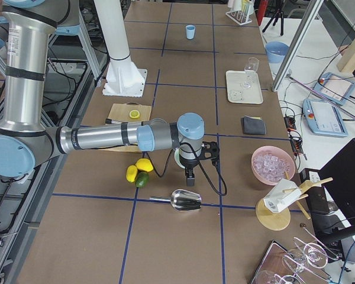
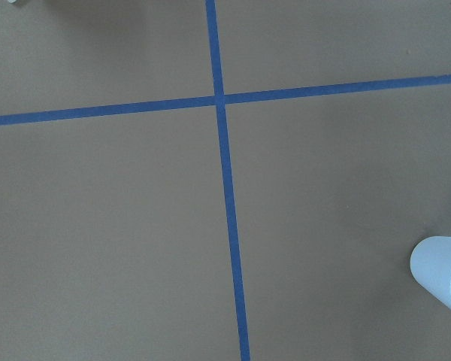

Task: Pour ice into bowl

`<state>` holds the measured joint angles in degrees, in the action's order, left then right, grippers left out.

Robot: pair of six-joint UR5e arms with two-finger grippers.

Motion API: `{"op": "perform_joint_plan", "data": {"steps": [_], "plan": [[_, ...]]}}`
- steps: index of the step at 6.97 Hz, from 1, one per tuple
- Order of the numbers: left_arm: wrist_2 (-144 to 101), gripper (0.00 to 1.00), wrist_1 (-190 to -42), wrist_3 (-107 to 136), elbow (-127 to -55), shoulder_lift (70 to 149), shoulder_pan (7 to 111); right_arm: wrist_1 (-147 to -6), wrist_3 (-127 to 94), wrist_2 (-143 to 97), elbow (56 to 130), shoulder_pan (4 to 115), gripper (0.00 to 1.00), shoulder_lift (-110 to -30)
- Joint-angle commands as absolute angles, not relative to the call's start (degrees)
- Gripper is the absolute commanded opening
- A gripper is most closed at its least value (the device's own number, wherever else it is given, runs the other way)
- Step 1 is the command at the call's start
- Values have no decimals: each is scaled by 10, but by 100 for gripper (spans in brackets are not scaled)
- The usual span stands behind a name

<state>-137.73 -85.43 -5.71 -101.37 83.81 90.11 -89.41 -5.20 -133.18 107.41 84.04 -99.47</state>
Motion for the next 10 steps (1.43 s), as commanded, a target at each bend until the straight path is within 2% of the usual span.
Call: {"op": "perform_joint_plan", "data": {"steps": [1,5,7,10], "plan": [[-1376,100,-855,-56,-1015,838,901,-895,-53,-1335,1075,840,100,-995],[-1376,100,-854,-58,-1026,836,899,-893,-49,-1403,1067,831,100,-997],[-1375,100,-856,-61,-1015,833,897,-870,-70,-1395,1064,758,100,-989],[-1376,100,-856,-61,-1014,833,897,-773,-217,-1351,1026,682,100,-966]]}}
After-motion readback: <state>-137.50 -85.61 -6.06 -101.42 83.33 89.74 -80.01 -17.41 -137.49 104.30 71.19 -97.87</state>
